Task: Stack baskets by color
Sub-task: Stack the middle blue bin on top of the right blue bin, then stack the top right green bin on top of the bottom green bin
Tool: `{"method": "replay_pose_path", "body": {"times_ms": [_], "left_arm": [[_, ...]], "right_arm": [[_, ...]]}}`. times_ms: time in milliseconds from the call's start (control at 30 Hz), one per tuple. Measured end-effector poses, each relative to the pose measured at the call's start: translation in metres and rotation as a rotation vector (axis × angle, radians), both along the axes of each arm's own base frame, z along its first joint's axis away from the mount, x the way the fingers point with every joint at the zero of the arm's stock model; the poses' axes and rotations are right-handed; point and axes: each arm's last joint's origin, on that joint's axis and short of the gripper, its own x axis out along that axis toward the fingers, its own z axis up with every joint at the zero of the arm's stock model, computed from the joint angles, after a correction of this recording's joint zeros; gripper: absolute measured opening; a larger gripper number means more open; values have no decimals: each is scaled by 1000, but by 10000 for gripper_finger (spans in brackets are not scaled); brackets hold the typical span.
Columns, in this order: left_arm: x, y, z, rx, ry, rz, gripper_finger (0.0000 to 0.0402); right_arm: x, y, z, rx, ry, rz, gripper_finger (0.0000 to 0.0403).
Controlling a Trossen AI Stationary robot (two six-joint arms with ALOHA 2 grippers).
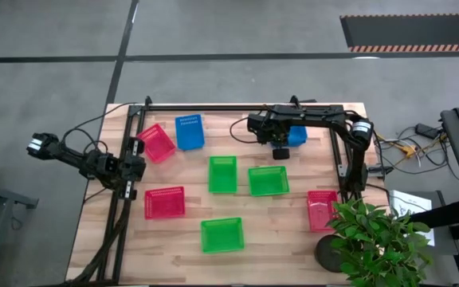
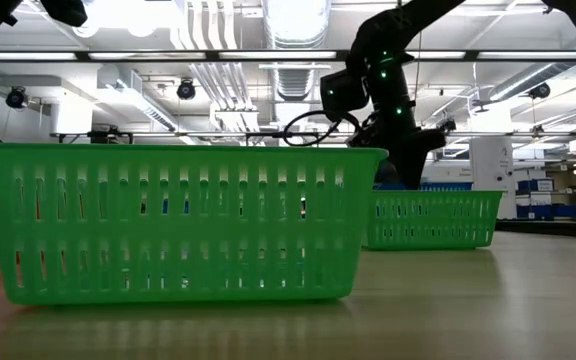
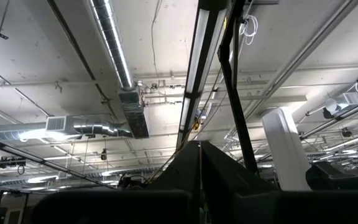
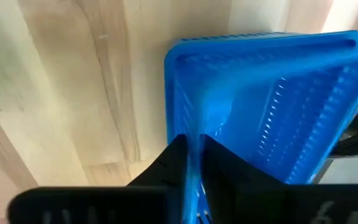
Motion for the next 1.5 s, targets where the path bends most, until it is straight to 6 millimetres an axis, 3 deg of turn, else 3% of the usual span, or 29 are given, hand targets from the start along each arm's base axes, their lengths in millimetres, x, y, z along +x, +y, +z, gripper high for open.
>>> {"method": "replay_pose_path", "body": {"times_ms": [267, 467, 600, 767, 1000, 1233, 1500], "left_arm": [[0, 0, 0, 0, -1, 1, 0], [0, 0, 0, -2, -4, 1, 0], [0, 0, 0, -5, -4, 4, 0], [1, 0, 0, -4, -1, 3, 0], [12, -4, 11, 2, 17, 2, 0], [44, -14, 23, -38, 111, -51, 0], [98, -28, 35, -281, 225, -62, 0]], "right_arm": [[3, -1, 11, -11, -19, -25, 90], [-1, 10, 30, 16, -63, -146, 89], [-8, 44, 40, -34, -169, -78, 64], [-21, 94, 50, -73, -486, 61, 27], [-53, 141, 42, -69, -896, 217, 9], [-93, 161, 26, -51, -1071, 335, 9], [-123, 160, 16, -72, -1195, 398, 9]]}}
